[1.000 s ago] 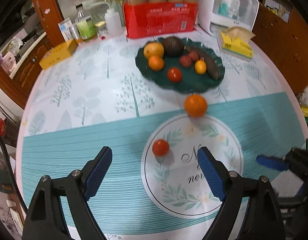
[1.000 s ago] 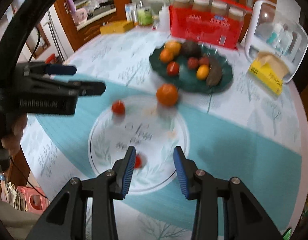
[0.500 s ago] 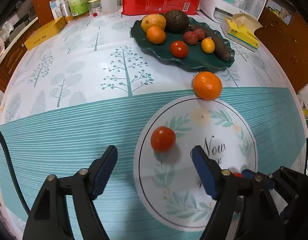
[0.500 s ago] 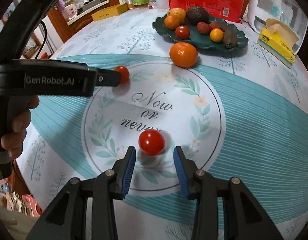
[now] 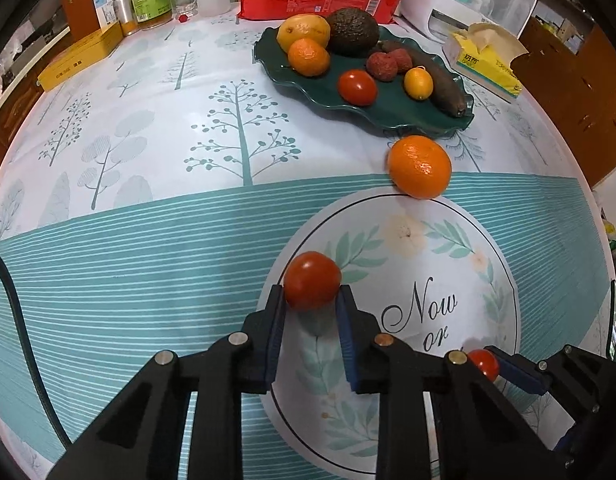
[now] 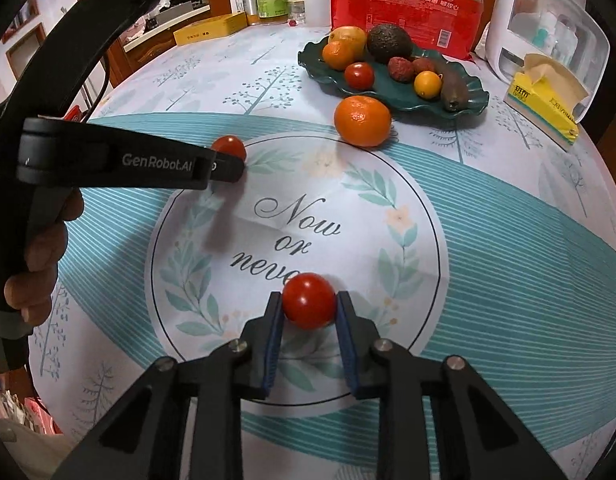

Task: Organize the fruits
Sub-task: 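Grasp a red cherry tomato with the left tool while the right tool grasps another tomato, then carry both cherry tomatoes onto the green plate and open both tools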

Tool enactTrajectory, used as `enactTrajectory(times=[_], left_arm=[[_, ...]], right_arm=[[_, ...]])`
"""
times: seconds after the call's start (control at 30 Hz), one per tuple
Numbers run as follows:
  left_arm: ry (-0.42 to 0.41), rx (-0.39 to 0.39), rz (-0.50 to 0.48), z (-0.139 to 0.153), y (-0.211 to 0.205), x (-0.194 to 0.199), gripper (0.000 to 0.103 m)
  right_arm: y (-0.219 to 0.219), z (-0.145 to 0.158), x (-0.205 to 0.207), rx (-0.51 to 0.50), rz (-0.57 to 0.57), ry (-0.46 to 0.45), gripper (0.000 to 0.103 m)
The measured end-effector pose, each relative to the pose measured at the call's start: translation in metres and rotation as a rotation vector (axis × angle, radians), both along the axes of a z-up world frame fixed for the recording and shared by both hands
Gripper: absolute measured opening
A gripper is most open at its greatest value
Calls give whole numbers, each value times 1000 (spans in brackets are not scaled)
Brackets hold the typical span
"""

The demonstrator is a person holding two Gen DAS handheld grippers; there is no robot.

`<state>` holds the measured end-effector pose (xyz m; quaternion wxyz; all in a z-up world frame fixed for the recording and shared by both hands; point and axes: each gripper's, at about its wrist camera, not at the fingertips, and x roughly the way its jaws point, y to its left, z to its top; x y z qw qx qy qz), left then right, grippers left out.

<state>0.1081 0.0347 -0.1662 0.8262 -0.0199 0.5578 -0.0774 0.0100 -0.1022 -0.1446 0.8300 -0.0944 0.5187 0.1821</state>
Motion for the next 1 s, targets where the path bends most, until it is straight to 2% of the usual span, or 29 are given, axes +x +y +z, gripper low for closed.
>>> enactTrajectory(times=[0.33,0.47,0.57,0.67,0.8,1.0], left_arm=[[-23,-11,-35,14,-2,-18,23],[-49,-8,-54,41,-8,-27,23],[-68,-17,-70,70,-13,-32,23],[-103,-28,-101,108,-17,-31,23],[-175,46,-143,165,-25,-16,23],[-251,90,-149,234,-28,28,23]], right_arm=[[-7,2,-1,41,-42,62,25],[-15,13,-3,70,-66,62,25],[-23,33,1,91,-82,41,25],[-33,67,11,105,-90,-3,25],[-49,126,38,123,-97,-83,25],[-71,221,112,195,-115,-168,25]])
